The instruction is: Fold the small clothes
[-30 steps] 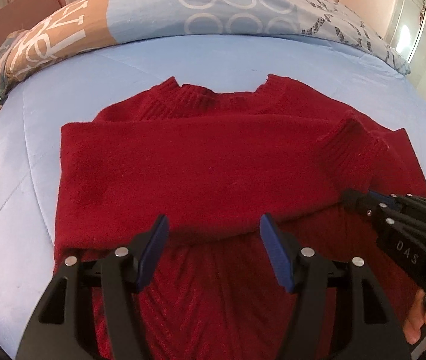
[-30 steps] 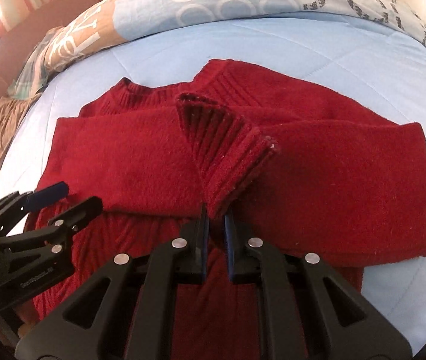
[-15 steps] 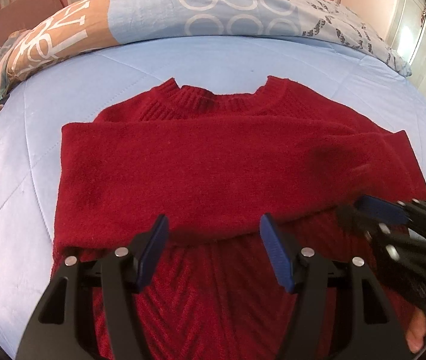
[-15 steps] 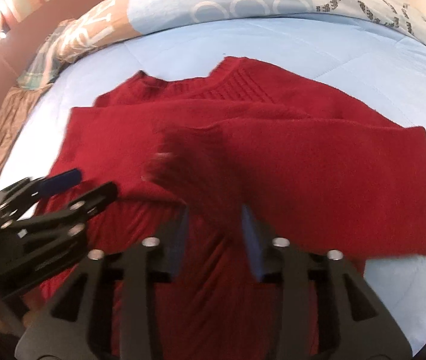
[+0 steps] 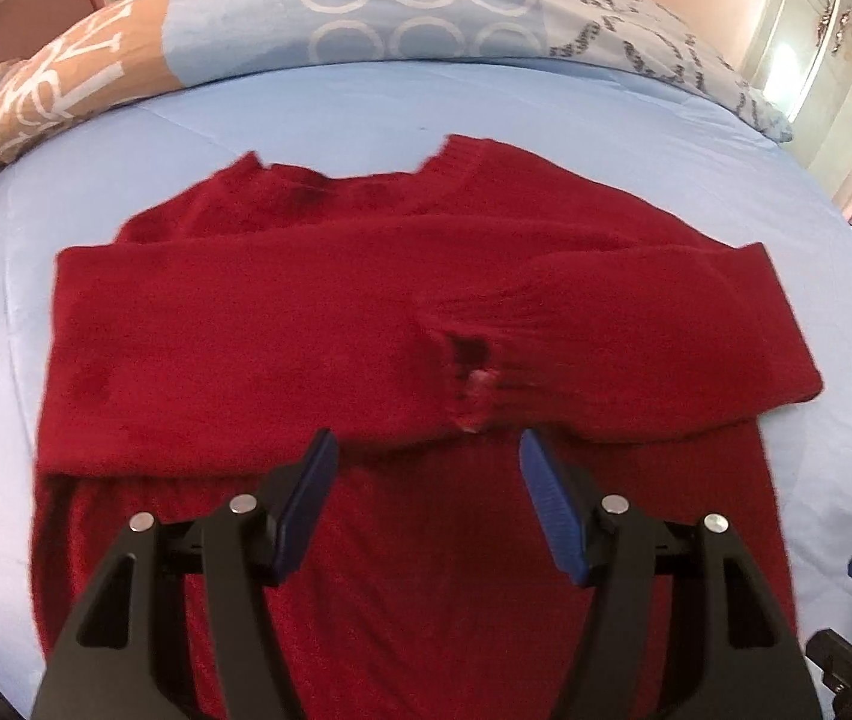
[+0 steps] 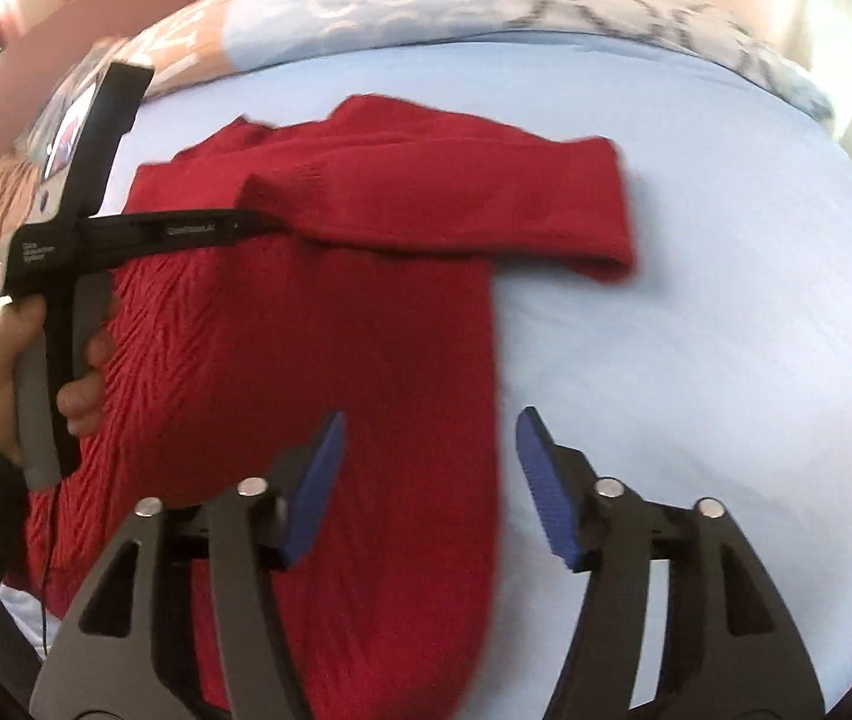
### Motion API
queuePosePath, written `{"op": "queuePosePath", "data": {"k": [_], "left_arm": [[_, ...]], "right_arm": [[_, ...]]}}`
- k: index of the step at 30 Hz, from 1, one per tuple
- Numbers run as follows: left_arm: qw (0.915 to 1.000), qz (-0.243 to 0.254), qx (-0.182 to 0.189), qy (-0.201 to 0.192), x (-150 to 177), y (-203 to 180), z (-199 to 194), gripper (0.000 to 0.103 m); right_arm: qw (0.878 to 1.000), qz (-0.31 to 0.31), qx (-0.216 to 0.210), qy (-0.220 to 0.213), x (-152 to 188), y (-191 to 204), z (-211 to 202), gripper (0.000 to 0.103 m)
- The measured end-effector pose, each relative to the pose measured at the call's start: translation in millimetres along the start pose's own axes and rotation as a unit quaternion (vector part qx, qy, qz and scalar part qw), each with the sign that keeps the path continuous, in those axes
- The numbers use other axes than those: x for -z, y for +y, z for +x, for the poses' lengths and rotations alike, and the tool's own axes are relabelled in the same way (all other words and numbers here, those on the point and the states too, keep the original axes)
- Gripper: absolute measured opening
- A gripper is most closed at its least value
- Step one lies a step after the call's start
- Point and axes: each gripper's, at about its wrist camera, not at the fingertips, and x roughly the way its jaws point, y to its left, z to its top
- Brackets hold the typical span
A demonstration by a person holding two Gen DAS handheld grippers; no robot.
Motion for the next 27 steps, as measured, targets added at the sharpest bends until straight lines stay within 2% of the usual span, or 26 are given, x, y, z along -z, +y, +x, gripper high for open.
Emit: {"op": "queuePosePath", "data": {"k": [3, 6, 8, 13, 15, 16, 19, 23, 27], "left_arm": [[0.9998, -0.003, 0.019, 0.001, 1, -11, 3, 0.064], [0.9981, -0.028, 0.053, 0.009, 2, -12, 9, 0.064], [0.9965, -0.046, 0.069, 0.009, 1, -10, 12, 0.064], [0.9949, -0.066, 0.076, 0.004, -7, -9, 16, 0.064], [0.9959, -0.062, 0.065, -0.004, -11, -11, 15, 0.054], [0.9968, -0.059, 0.053, -0.006, -13, -12, 16, 0.036], [0.9972, -0.057, 0.048, -0.009, -15, -10, 15, 0.019], [0.9985, -0.037, 0.026, -0.029, -15, -9, 3, 0.013], [0.9984, 0.002, -0.024, -0.051, -12, -9, -14, 0.012]], "right_arm": [[0.999, 0.033, 0.011, -0.019, 14, -23, -9, 0.065], [0.998, 0.060, 0.015, -0.028, 24, -38, -9, 0.069], [0.996, 0.078, 0.012, -0.042, 30, -46, -9, 0.077], [0.995, 0.070, 0.045, -0.049, 38, -55, -6, 0.080], [0.996, 0.067, 0.043, -0.047, 40, -58, -4, 0.082], [0.996, 0.066, 0.044, -0.045, 41, -60, -2, 0.083], [0.996, 0.072, 0.034, -0.044, 41, -66, 0, 0.083], [0.995, 0.064, 0.062, -0.049, 32, -64, 0, 0.077], [0.983, -0.013, 0.175, -0.048, 21, -47, 3, 0.076]]}}
